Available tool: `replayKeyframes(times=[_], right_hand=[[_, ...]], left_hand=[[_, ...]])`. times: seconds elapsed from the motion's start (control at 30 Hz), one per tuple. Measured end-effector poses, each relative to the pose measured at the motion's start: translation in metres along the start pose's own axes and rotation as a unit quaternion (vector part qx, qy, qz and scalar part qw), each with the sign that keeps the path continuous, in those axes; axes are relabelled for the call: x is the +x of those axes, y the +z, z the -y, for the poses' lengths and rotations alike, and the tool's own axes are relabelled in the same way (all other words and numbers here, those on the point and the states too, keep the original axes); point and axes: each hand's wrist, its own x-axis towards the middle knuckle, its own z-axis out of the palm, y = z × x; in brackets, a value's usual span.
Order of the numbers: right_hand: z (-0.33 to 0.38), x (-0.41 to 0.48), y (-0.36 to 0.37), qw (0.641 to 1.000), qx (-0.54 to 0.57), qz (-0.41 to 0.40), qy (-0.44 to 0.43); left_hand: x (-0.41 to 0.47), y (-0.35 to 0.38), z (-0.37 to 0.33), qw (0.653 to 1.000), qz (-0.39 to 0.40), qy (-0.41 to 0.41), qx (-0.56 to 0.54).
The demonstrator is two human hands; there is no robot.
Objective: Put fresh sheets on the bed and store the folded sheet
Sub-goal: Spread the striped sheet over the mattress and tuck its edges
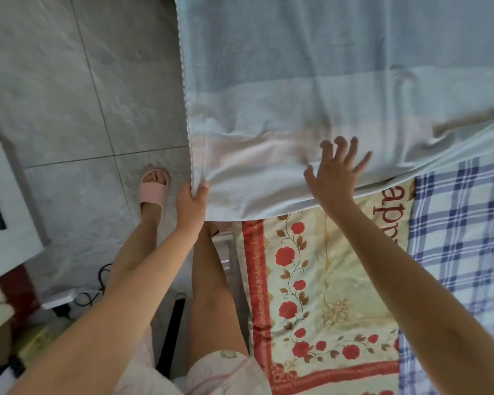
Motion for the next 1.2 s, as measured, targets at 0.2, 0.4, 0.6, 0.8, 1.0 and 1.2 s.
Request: replayKeyframes(times=[0.2,0.4,0.6,0.8,1.0,1.2], right_hand=[[0.088,0.022,0.012,0.918,-0.004,-0.031,-0.395],[-0.014,-0.06,0.049,0.895,-0.05,0.119,-0.427],[-0.047,-0.035,0.026,0.955,0.164,-0.015,-0.247],[-0.101,0.015,0.04,0.999,0.018,0.019,-0.031],[-0.152,-0.077,0.079,0.951,0.227,0.077,0.195],[-0.174,-0.011,0.018,0.774,0.493,-0.113,0.381]], left_hand=[[0.007,-0.007,0.011,0.999,0.02,0.022,0.035],[0.008,-0.001,0.024,0.986,0.029,-0.034,0.159],[0.013,0.012,0.03,0.98,0.002,-0.092,0.174],[0.009,0.037,0.009,0.942,-0.039,-0.2,0.266],[-0.018,0.092,-0.021,0.916,-0.001,0.216,0.337],[-0.032,0.158,-0.048,0.719,0.267,0.447,0.46]])
